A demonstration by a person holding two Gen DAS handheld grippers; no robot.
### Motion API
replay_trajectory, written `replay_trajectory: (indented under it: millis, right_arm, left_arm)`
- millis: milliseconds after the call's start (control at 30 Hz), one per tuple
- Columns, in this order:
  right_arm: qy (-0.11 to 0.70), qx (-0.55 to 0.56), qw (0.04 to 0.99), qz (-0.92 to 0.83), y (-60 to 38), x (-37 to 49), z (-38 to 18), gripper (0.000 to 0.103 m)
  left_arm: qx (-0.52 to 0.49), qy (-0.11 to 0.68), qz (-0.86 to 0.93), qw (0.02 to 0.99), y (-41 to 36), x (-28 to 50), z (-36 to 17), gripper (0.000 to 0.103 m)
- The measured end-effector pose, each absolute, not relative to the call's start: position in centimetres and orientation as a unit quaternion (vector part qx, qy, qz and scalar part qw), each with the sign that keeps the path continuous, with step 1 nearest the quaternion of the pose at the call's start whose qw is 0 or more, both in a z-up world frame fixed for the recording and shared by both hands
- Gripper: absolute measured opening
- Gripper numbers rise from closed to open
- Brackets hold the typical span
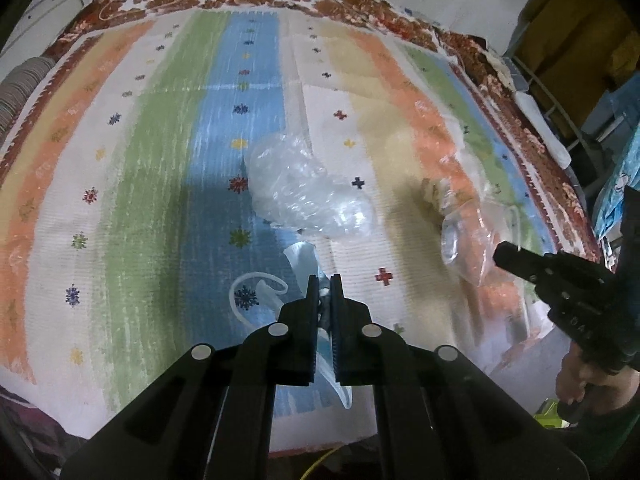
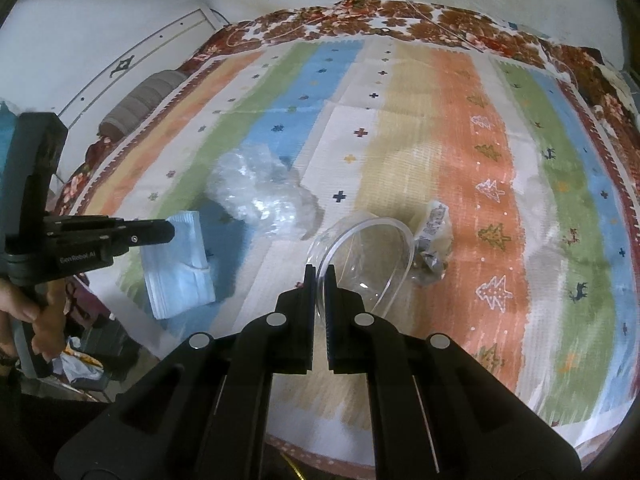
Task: Collect trash
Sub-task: 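Lift the blue mask and clear cup off the blanket with both tools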
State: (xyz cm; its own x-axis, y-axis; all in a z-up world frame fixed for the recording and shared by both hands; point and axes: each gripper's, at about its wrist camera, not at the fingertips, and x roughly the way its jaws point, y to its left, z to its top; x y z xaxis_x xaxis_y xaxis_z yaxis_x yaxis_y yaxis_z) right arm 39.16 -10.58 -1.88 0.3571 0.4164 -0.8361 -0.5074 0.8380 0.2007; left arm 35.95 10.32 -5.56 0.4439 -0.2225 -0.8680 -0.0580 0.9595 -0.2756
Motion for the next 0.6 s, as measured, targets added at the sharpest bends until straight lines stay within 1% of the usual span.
replay_trajectory:
  millis: [600]
  right_arm:
    - [0.478, -0.034, 0.830, 0.284, -10.6, 34.8, 1.9, 0.003]
  left_arm:
    - [-0.145, 0.483, -0.055, 0.862, 9.3, 32.2, -0.9, 0.004]
